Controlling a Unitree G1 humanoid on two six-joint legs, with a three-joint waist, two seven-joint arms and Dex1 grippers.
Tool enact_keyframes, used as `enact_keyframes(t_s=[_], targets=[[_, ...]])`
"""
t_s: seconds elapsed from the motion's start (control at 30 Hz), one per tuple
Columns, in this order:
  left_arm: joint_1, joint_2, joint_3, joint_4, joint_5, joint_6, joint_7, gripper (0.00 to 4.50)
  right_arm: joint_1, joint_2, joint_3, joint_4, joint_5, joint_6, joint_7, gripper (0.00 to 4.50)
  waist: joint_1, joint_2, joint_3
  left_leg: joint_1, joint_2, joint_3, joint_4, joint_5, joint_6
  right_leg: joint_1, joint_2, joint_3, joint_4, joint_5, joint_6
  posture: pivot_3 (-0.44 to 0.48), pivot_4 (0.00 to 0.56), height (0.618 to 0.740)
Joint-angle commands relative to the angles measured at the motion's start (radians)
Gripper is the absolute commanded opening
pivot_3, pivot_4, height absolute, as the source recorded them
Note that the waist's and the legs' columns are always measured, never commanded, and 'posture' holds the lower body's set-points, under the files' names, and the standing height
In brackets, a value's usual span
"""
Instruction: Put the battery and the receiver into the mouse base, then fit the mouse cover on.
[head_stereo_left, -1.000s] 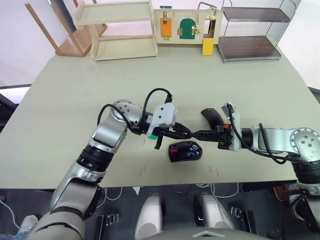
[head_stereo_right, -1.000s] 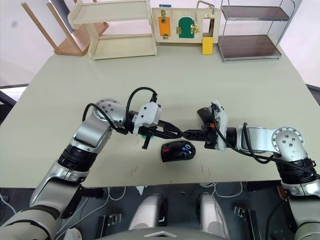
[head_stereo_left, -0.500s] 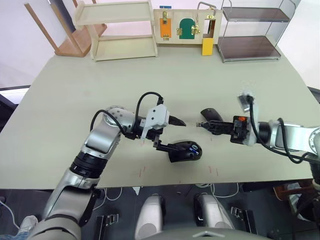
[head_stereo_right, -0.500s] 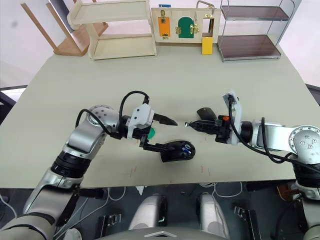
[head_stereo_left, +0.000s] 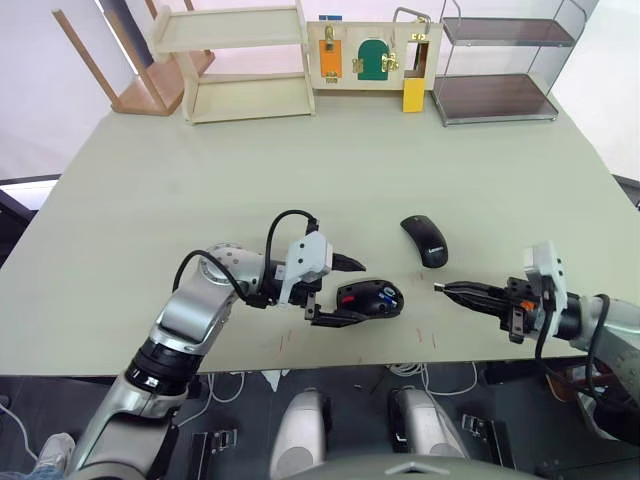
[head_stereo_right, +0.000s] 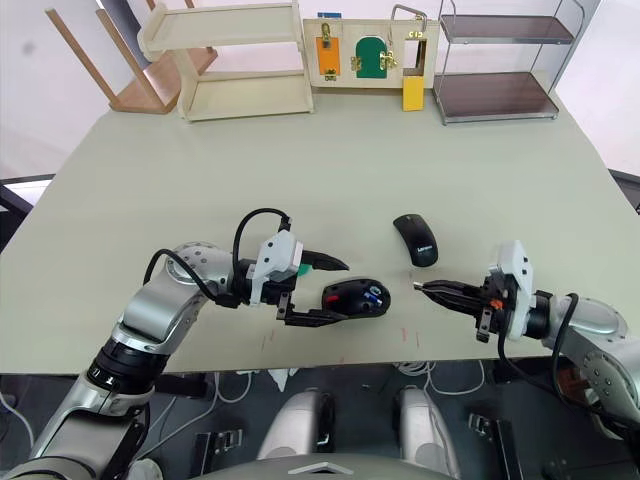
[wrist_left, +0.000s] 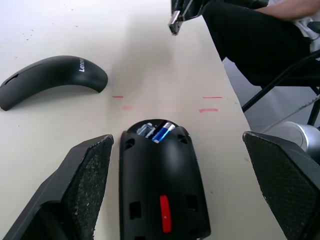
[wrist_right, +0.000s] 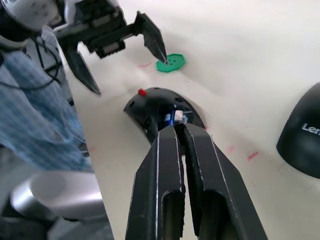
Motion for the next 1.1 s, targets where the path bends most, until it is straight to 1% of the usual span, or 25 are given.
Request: enact_keyframes(t_s=[0.03,0.17,0.27,0.47,0.67,0.83,1.1], targets=[[0.003,0.001,-0.001,-0.026,0.002,-0.005,0.021,4.42,0.016,0.037,-0.071,0.045,-0.027,-0.146,0.116,0.0,0.001,0.0,0.0,0.0,0.0,0.0,0.0,0.0,0.0,0.0,0.0,0.0,0.0,0.0,0.0,0.0,0.15,0.74],[0.009,0.002,-0.012,-0.027,0.006,-0.007,0.029,4.42,0.036,0.067,-0.085,0.093,-0.062,-0.234,0.198,0.0,0.002,0.0,0.0,0.0,0.0,0.0,0.0,0.0,0.0,0.0,0.0,0.0,0.0,0.0,-0.001,0.0,0.15,0.74],[0.007,0.0,-0.028,-0.009,0.028,-0.027,0.035,4.42,0.056,0.07,-0.084,0.123,-0.078,-0.313,0.307,0.0,0.004,0.0,0.0,0.0,0.0,0.0,0.0,0.0,0.0,0.001,0.0,0.0,0.0,0.0,-0.001,0.0,0.15,0.74],[-0.012,0.004,-0.058,0.029,0.055,-0.031,0.027,4.42,0.051,0.091,-0.108,0.198,-0.093,-0.397,0.385,0.0,0.004,0.0,0.0,0.001,0.0,0.0,0.0,0.0,0.0,0.001,0.0,0.0,0.001,0.0,-0.001,0.0,0.15,0.74],[-0.02,-0.004,-0.092,0.061,0.108,-0.052,0.05,4.42,0.049,0.097,-0.113,0.234,-0.098,-0.428,0.412,0.0,0.006,0.0,0.0,0.001,-0.001,0.0,0.0,0.0,0.0,0.001,0.0,0.0,0.002,0.001,-0.002,0.0,0.15,0.74],[-0.024,-0.035,-0.105,0.073,0.14,-0.046,0.09,4.42,0.063,0.104,-0.111,0.223,-0.102,-0.429,0.411,0.0,0.007,0.0,0.0,0.001,-0.001,0.0,0.001,0.0,0.0,0.001,0.0,0.0,0.002,0.001,-0.003,0.0,0.15,0.74],[-0.037,-0.071,-0.135,0.088,0.166,-0.047,0.104,4.42,0.054,0.117,-0.11,0.212,-0.096,-0.423,0.41,0.0,0.009,0.0,0.0,0.001,-0.001,0.0,0.001,0.0,0.0,0.001,0.0,0.0,0.003,0.002,-0.004,0.0,0.15,0.74]])
